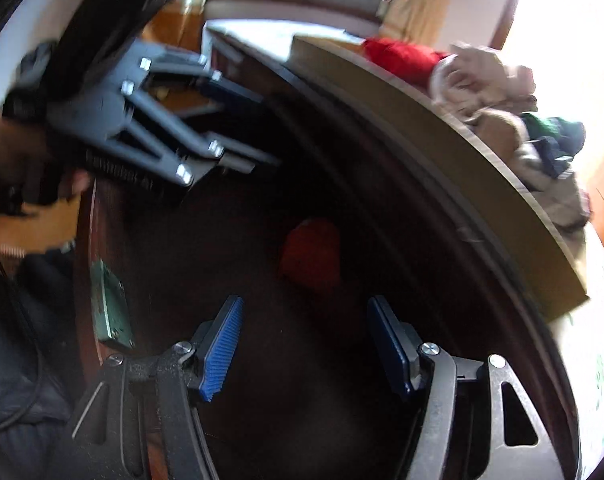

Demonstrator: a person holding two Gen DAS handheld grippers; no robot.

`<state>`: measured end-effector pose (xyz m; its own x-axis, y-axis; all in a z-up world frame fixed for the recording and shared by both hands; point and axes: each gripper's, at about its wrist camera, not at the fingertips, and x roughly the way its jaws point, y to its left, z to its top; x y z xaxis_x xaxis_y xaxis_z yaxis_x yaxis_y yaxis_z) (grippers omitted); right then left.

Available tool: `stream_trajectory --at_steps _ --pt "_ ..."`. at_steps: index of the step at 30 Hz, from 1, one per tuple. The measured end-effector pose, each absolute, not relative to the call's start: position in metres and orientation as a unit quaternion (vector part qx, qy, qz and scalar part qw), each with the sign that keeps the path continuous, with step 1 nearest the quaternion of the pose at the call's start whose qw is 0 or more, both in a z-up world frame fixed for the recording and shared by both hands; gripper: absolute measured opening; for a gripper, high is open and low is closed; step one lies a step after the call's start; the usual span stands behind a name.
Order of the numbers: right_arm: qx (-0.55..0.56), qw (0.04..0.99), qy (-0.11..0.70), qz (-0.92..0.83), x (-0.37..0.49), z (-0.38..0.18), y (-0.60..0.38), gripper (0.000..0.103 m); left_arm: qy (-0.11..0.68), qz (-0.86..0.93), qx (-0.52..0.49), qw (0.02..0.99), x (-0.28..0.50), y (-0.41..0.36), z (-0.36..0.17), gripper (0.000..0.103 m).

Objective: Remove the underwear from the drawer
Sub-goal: 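Lower both open tools back into the drawer toward the red garments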

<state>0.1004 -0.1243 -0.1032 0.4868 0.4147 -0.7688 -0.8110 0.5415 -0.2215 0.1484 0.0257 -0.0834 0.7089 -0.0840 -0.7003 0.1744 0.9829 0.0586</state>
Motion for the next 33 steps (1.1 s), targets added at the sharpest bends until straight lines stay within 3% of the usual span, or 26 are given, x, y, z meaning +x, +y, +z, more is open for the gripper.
stream_trajectory --at_steps 19,21,33 --pt "-0.38 0.762 0.401 0.338 0.15 -0.158 -0.079 0.065 0.472 -0.126 0.123 0.864 0.162 0.006 -0.119 0.078" --pt "-0.384 0.761 0.402 0.333 0.155 -0.16 -0.078 0.058 0.475 -0.13 0.126 0.861 0.162 0.004 -0.121 0.078" --pt "-0.432 0.743 0.41 0.305 0.16 -0.177 -0.052 0.055 0.49 -0.15 0.121 0.85 0.167 0.006 -0.127 0.078"
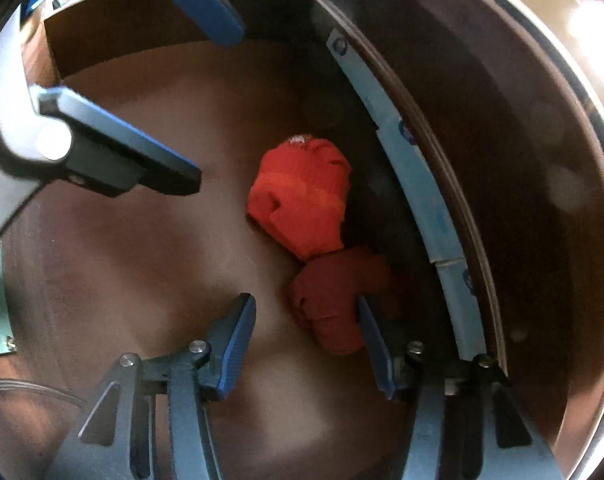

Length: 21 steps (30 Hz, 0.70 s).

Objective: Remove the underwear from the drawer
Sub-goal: 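Lower both open tools back into the drawer toward the red garments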

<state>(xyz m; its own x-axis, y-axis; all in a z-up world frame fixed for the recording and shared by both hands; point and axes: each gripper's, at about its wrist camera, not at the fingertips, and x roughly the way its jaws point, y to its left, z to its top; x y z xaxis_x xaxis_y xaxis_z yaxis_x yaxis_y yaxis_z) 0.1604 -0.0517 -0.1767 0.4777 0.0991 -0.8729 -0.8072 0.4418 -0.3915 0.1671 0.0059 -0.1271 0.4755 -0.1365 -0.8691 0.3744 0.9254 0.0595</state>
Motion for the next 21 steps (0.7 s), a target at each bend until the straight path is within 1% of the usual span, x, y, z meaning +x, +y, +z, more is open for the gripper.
stream_trajectory --at_steps 5,10,16,21 --pt "-0.418 0.744 0.428 0.298 0.171 -0.186 -0.045 0.055 0.49 -0.159 0.126 0.848 0.172 0.005 -0.127 0.078" --pt "-0.35 0.745 0.448 0.349 0.183 -0.178 -0.066 0.055 0.49 -0.175 0.137 0.843 0.171 0.008 -0.129 0.078" --pt "-0.33 0.727 0.448 0.404 0.171 -0.173 -0.065 0.055 0.494 -0.187 0.14 0.837 0.173 0.009 -0.131 0.078" --pt "-0.308 0.748 0.436 0.394 0.182 -0.163 -0.066 0.055 0.497 -0.187 0.122 0.838 0.178 0.019 -0.131 0.078"
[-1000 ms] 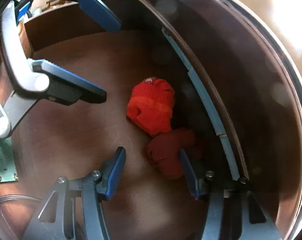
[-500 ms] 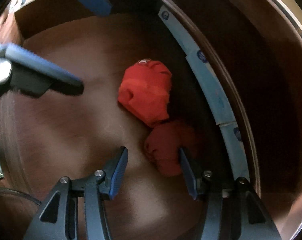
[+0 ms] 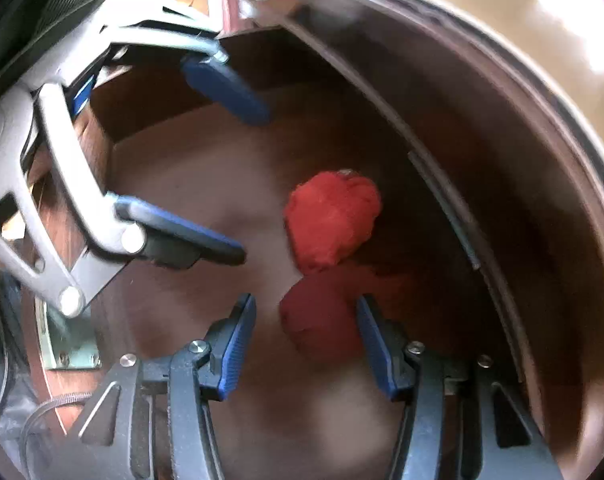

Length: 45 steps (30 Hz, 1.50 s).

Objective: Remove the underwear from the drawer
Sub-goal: 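Lower both open tools back into the drawer toward the red garments, then grasp the dark red sock with the right tool while the left tool grasps the bright red garment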

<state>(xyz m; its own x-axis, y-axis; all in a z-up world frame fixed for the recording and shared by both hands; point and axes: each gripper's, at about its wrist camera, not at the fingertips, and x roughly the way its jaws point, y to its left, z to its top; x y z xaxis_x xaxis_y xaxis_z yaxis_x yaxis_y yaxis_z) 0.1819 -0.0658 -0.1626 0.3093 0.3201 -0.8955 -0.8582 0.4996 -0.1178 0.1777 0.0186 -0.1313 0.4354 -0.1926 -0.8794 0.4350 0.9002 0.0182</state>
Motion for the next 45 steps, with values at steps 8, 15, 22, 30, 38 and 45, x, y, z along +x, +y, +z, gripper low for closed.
stream_trajectory --at_steps 8,15,22,30,38,45 --pt "-0.333 0.741 0.446 0.376 0.197 -0.174 -0.053 0.061 0.496 -0.181 0.137 0.838 0.182 0.025 -0.13 0.078" --pt "-0.331 0.725 0.451 0.402 0.22 -0.178 -0.036 0.062 0.502 -0.161 0.147 0.837 0.173 0.051 -0.127 0.078" --pt "-0.303 0.695 0.46 0.463 0.22 -0.185 -0.041 0.062 0.51 -0.15 0.123 0.838 0.172 0.071 -0.126 0.078" --pt "-0.327 0.733 0.447 0.396 0.22 -0.166 -0.076 0.062 0.52 -0.162 0.137 0.828 0.192 0.045 -0.128 0.078" --pt "-0.33 0.759 0.453 0.331 0.22 -0.179 -0.096 0.062 0.538 -0.19 0.205 0.795 0.208 0.004 -0.139 0.078" --pt "-0.292 0.758 0.477 0.335 0.245 -0.196 -0.106 0.062 0.564 -0.203 0.183 0.779 0.238 -0.008 -0.148 0.078"
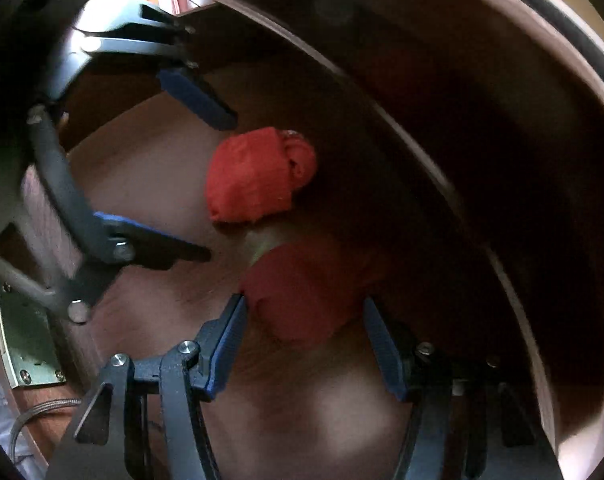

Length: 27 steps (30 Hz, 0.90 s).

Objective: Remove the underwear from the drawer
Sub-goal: 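Grasp the dark red sock with the right tool while the left tool grasps the bright red garment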

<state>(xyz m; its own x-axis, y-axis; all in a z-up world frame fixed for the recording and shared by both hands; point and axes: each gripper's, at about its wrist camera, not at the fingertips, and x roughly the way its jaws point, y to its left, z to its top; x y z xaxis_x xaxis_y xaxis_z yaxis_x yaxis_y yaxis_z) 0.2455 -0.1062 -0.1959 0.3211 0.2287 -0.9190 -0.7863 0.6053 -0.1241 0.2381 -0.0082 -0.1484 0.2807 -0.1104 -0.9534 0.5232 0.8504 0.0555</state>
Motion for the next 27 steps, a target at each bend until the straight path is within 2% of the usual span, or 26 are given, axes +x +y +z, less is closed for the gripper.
stream_trajectory --at_steps 7,10,14,18,21,27 --pt "-0.26 0.766 0.492 0.322 0.258 -0.2 -0.114 0.061 0.565 -0.198 0.188 0.779 0.243 -0.007 -0.152 0.074" --pt "-0.271 0.758 0.493 0.329 0.228 -0.204 -0.097 0.05 0.569 -0.199 0.199 0.773 0.242 -0.025 -0.153 0.069" --pt "-0.303 0.749 0.492 0.323 0.221 -0.213 -0.091 0.039 0.565 -0.184 0.217 0.774 0.238 -0.033 -0.142 0.042" --pt "-0.298 0.746 0.498 0.328 0.218 -0.221 -0.092 0.035 0.561 -0.182 0.221 0.777 0.231 -0.035 -0.142 0.026" --pt "-0.288 0.748 0.5 0.329 0.219 -0.223 -0.098 0.033 0.558 -0.186 0.212 0.781 0.225 -0.034 -0.136 0.02" --pt "-0.264 0.761 0.489 0.333 0.214 -0.219 -0.097 0.031 0.541 -0.174 0.195 0.799 0.215 -0.029 -0.122 0.018"
